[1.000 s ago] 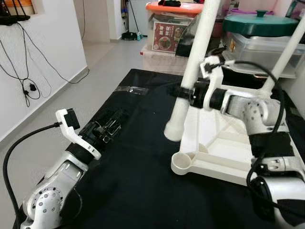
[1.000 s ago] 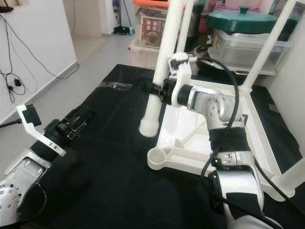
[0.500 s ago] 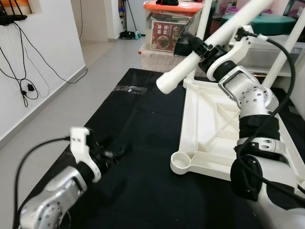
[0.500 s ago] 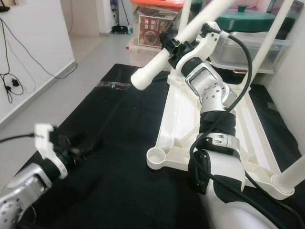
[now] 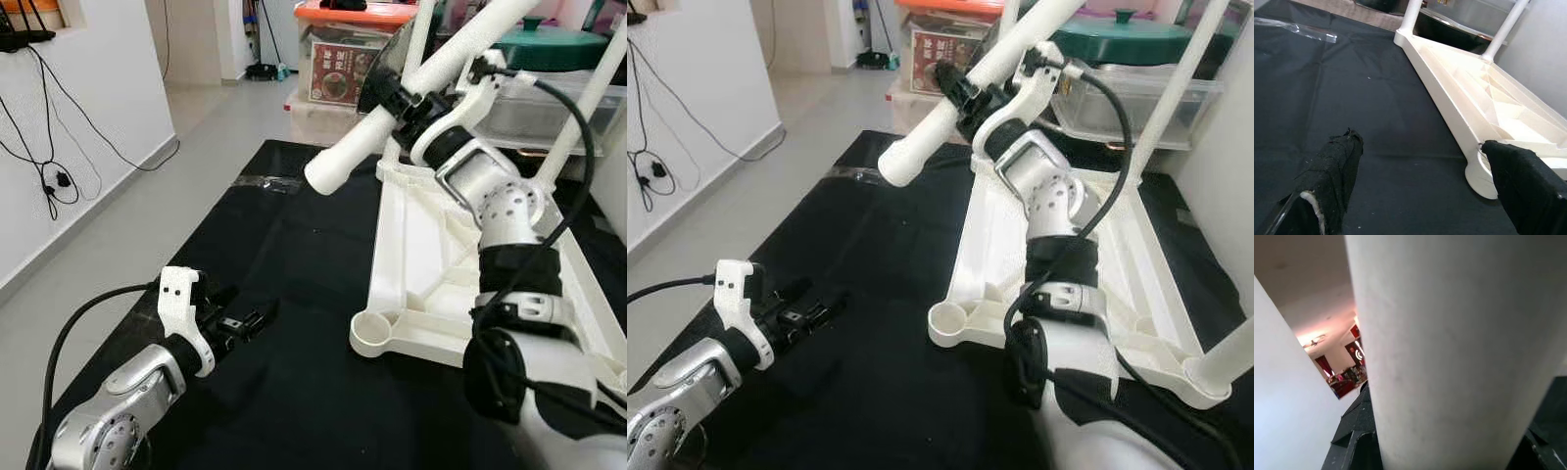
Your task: Building children table
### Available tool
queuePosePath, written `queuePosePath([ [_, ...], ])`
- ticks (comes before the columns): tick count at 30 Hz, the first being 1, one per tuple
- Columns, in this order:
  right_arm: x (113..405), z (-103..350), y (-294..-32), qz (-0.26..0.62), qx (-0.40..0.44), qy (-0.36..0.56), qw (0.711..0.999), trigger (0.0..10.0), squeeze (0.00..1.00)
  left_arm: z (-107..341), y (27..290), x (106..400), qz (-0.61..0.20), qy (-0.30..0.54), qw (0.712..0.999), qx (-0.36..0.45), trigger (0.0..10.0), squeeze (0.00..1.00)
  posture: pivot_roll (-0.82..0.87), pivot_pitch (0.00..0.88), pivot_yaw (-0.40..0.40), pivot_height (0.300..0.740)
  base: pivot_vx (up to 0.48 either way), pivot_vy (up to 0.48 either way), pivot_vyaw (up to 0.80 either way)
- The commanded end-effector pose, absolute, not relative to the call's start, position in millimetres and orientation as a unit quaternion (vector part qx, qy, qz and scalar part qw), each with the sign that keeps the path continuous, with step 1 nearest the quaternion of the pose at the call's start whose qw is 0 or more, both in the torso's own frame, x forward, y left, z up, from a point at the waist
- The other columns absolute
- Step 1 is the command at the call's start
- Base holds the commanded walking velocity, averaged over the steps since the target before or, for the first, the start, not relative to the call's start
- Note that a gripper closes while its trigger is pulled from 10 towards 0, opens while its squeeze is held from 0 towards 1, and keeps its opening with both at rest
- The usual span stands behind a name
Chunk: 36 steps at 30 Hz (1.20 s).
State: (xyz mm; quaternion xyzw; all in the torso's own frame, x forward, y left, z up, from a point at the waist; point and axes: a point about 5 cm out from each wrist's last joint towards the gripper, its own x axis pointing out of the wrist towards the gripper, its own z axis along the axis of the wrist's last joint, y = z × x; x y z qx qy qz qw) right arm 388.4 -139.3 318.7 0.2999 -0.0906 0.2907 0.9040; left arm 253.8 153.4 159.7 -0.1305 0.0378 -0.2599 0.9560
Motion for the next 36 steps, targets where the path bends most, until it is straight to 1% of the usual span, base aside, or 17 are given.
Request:
queuePosePath([
  [1,386.4,321.2,-137.0,0.291,0.295,-0.102,0.904,0.0,0.00,155.7,152.0,255.5,-0.256,0.042,0.959,-0.117,10.0,0.00,0.10,0.000,-0.045,0.740,0.000,0.000,0.00],
  [6,383.5,317.1,-131.8,0.304,0.279,-0.102,0.905,0.0,0.00,155.2,151.7,257.1,-0.251,0.040,0.961,-0.112,10.0,0.00,0.10,0.000,-0.047,0.740,0.000,0.000,0.00],
  [11,378.4,318.0,-126.6,0.329,0.272,-0.112,0.898,0.0,0.00,154.2,151.7,257.9,-0.246,0.041,0.962,-0.107,10.0,0.00,0.10,0.000,-0.049,0.740,0.000,0.000,0.00],
  [13,370.1,319.8,-119.8,0.365,0.249,-0.131,0.887,0.0,0.00,153.7,151.8,258.9,-0.243,0.040,0.964,-0.104,10.0,0.00,0.10,0.000,-0.050,0.740,0.000,0.000,0.00],
  [17,362.5,319.3,-112.8,0.398,0.224,-0.142,0.878,0.0,0.00,153.6,152.1,260.0,-0.241,0.038,0.965,-0.101,10.0,0.00,0.10,0.000,-0.050,0.740,0.000,0.000,0.00],
  [19,354.8,317.4,-104.4,0.429,0.205,-0.143,0.868,0.0,0.00,155.0,151.6,261.5,-0.246,0.035,0.964,-0.097,10.0,0.00,0.10,0.000,-0.050,0.740,0.000,0.000,0.00],
  [23,336.4,315.9,-90.3,0.495,0.178,-0.162,0.835,0.0,0.00,160.6,149.2,265.2,-0.262,0.028,0.960,-0.099,10.0,0.00,0.10,0.000,-0.046,0.740,0.000,0.000,0.00],
  [27,331.0,314.5,-87.0,0.514,0.162,-0.171,0.825,0.0,0.00,163.8,148.0,266.1,-0.271,0.025,0.956,-0.109,10.0,0.00,0.10,0.000,-0.043,0.740,0.000,0.000,0.00],
  [28,325.6,310.7,-84.6,0.539,0.148,-0.175,0.810,0.0,0.00,167.6,145.5,266.0,-0.292,0.021,0.950,-0.110,10.0,0.00,0.10,0.000,-0.043,0.740,0.000,0.000,0.00],
  [29,325.6,310.7,-84.6,0.539,0.148,-0.175,0.810,0.0,0.00,167.6,145.5,266.0,-0.292,0.021,0.950,-0.110,10.0,0.00,0.10,0.000,-0.043,0.740,0.000,0.000,0.00],
  [32,320.3,307.4,-83.7,0.566,0.136,-0.173,0.794,0.0,0.00,171.2,140.4,264.3,-0.329,0.024,0.940,-0.092,10.0,0.00,0.10,0.000,-0.046,0.740,0.000,0.000,0.00],
  [33,319.4,305.4,-83.3,0.574,0.124,-0.169,0.792,0.0,0.00,173.8,136.9,262.4,-0.356,0.025,0.931,-0.077,10.0,0.00,0.10,0.000,-0.043,0.740,0.000,0.000,0.00],
  [36,318.6,303.7,-83.0,0.579,0.116,-0.166,0.790,0.0,0.00,175.4,134.7,261.0,-0.375,0.026,0.924,-0.066,10.0,0.00,0.10,0.000,-0.044,0.740,0.000,0.000,0.00],
])
